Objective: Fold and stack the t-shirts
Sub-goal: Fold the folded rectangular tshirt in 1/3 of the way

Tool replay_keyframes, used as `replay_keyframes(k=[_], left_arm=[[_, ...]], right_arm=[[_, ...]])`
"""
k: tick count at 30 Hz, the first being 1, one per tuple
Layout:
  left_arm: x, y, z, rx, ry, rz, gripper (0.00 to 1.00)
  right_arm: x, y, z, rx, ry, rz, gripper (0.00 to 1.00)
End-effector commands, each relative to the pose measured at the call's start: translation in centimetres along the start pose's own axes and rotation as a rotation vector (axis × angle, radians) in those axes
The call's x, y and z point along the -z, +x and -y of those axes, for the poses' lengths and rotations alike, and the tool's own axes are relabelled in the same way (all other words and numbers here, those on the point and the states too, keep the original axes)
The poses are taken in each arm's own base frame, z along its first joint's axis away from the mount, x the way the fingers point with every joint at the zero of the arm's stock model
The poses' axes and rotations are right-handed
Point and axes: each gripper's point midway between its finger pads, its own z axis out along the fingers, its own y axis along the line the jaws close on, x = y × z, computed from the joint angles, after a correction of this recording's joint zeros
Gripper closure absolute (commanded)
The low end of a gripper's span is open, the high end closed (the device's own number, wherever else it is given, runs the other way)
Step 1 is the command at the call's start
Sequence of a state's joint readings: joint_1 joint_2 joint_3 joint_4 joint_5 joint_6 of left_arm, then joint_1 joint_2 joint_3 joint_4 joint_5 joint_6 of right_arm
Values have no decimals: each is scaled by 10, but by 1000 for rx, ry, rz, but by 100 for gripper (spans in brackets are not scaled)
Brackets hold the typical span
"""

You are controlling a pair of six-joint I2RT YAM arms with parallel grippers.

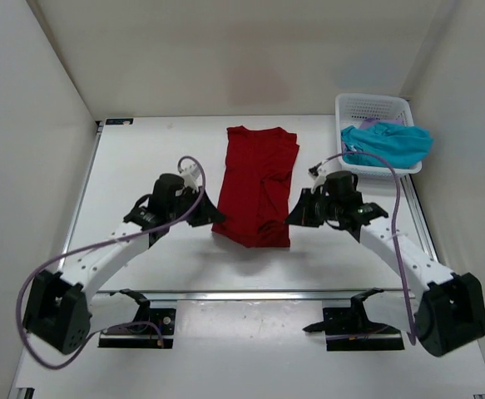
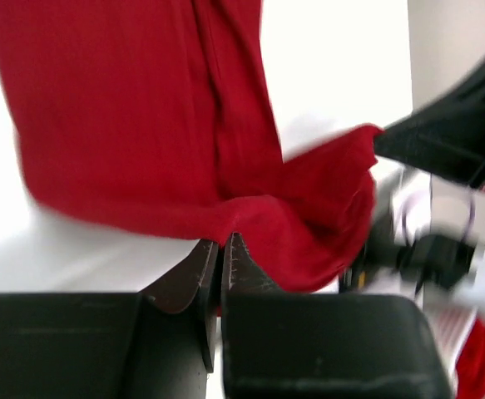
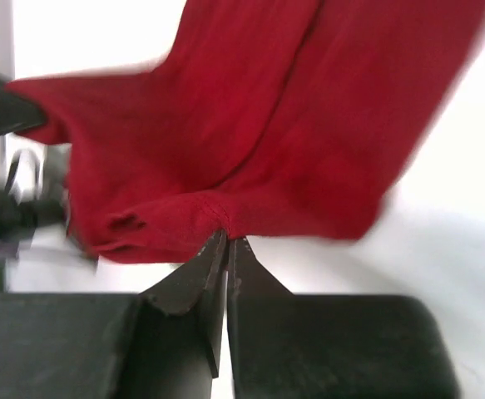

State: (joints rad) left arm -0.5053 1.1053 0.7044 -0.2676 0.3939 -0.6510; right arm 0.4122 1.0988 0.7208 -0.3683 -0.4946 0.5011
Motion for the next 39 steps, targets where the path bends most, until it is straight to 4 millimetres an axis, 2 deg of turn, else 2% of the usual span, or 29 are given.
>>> replay_keyframes(k=[1, 3, 4, 5, 6, 8, 9, 10, 17, 22, 23, 25, 27, 28, 29, 30, 31, 32, 33, 34, 35, 36, 38, 39], left_arm=[[-13, -68, 1, 20, -10, 177, 100], [-29, -99, -9, 43, -41, 226, 100], [-33, -108, -13, 52, -54, 239, 100], [-44, -116, -22, 64, -80, 235, 100], [-51, -127, -24, 72, -82, 240, 100], [-63, -137, -29, 71, -93, 230, 100], [-73, -137, -32, 71, -107, 213, 100], [-77, -147, -33, 61, -118, 225, 100], [-116, -161, -62, 82, -174, 193, 100], [-139, -165, -82, 123, -167, 175, 97], [-141, -165, -87, 129, -176, 171, 96], [-144, -167, -88, 133, -174, 177, 95], [-146, -169, -89, 141, -163, 183, 85], [-145, -175, -86, 137, -135, 198, 81], [-144, -178, -89, 136, -134, 202, 73], [-140, -181, -80, 134, -105, 203, 59], [-137, -182, -80, 136, -93, 202, 51], [-130, -184, -75, 138, -79, 225, 45], [-118, -189, -70, 124, -60, 259, 43], [-107, -187, -65, 128, -47, 282, 44], [-104, -188, -65, 121, -54, 301, 47], [-97, -182, -61, 111, -62, 310, 50], [-90, -165, -52, 93, -54, 310, 54], [-93, -145, -46, 78, -47, 288, 55]], right_arm=[[1, -54, 19, 79, 56, 105, 100], [-4, -76, 43, 45, 118, 133, 99], [-4, -89, 42, 47, 112, 152, 100], [-7, -100, 50, 39, 122, 161, 100], [-14, -103, 62, 20, 149, 154, 100], [-22, -115, 70, 15, 150, 145, 100], [-26, -121, 83, -4, 174, 147, 100], [-30, -121, 91, -16, 193, 139, 100], [-34, -146, 117, -90, 157, 199, 100], [-65, -158, 132, -100, 150, 149, 100], [-73, -151, 140, -115, 163, 119, 100], [-79, -157, 139, -108, 158, 120, 100], [-84, -163, 142, -108, 173, 132, 100], [-85, -169, 138, -95, 166, 135, 98], [-85, -169, 141, -95, 186, 125, 92], [-83, -176, 138, -75, 203, 143, 84], [-83, -174, 136, -63, 211, 134, 80], [-77, -176, 138, -57, 245, 153, 71], [-71, -182, 129, -30, 264, 178, 66], [-62, -187, 120, -12, 269, 201, 64], [-61, -185, 119, 2, 299, 213, 62], [-55, -187, 109, 30, 314, 246, 60], [-53, -186, 94, 77, 310, 271, 66], [-54, -186, 84, 104, 287, 277, 80]])
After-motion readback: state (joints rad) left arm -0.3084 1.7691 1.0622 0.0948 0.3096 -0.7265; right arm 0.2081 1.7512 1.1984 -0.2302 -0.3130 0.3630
